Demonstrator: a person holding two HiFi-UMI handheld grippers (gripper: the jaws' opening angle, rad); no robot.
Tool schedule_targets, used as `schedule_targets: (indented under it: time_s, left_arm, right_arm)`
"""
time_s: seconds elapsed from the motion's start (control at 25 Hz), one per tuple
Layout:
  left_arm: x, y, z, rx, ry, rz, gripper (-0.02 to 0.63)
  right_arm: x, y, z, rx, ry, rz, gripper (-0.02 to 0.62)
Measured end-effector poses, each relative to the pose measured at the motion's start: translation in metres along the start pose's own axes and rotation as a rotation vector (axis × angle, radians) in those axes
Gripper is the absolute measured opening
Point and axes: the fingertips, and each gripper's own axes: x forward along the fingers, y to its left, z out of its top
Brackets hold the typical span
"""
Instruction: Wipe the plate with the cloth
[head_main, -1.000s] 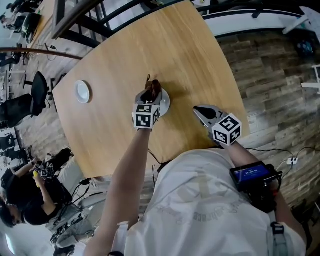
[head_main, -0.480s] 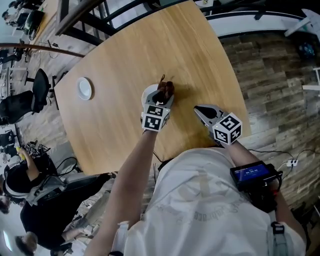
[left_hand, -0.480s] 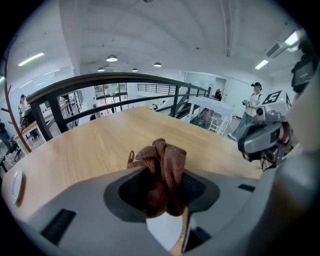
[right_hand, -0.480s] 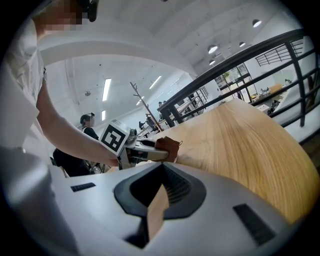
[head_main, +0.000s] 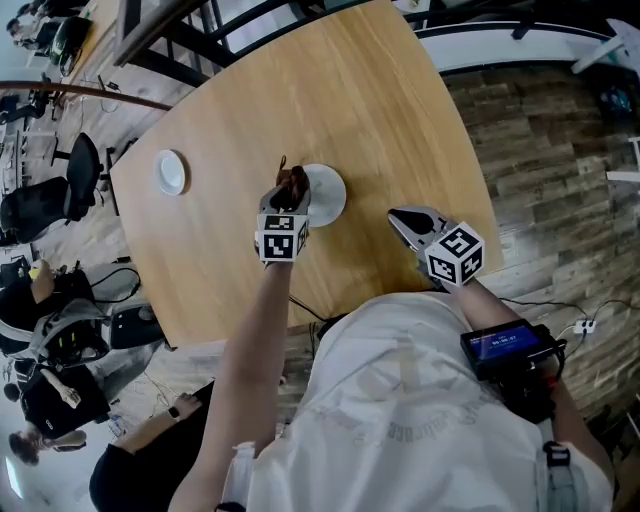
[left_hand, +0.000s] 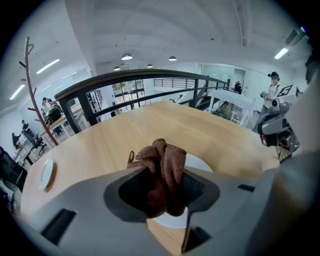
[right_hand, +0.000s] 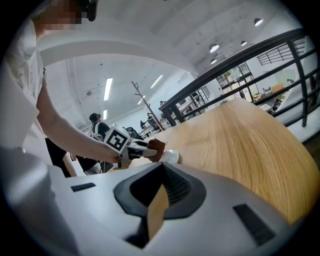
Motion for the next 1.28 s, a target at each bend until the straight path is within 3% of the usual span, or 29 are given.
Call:
schedule_targets:
  time_s: [0.24,0.6,1.04,1.28]
  left_arm:
    - [-0.004,0.01,-0.013,0.061,0.044,0.023,0.169]
    - [0.008,-0.065,0.001,0.204,0.025,-0.137,0.169]
    - [0.001,-0.125,0.022,0.239,-0.003,-0.277,0.169]
    - [-0.001,-0.102,0.007,0.238,0.039,-0.231,0.169]
  right_arm:
    - [0.001,0.004,-0.003,0.001,0.009,0.009,0.014]
    - [0.001,0.002,-0.002,0.002,0.002,0.01,0.014]
    - [0.003,0.004,-0.004,0.004,0.01,0.015,0.014]
    - [0.004,0.006,-0.004,0.004,0.015,0.019,0.014]
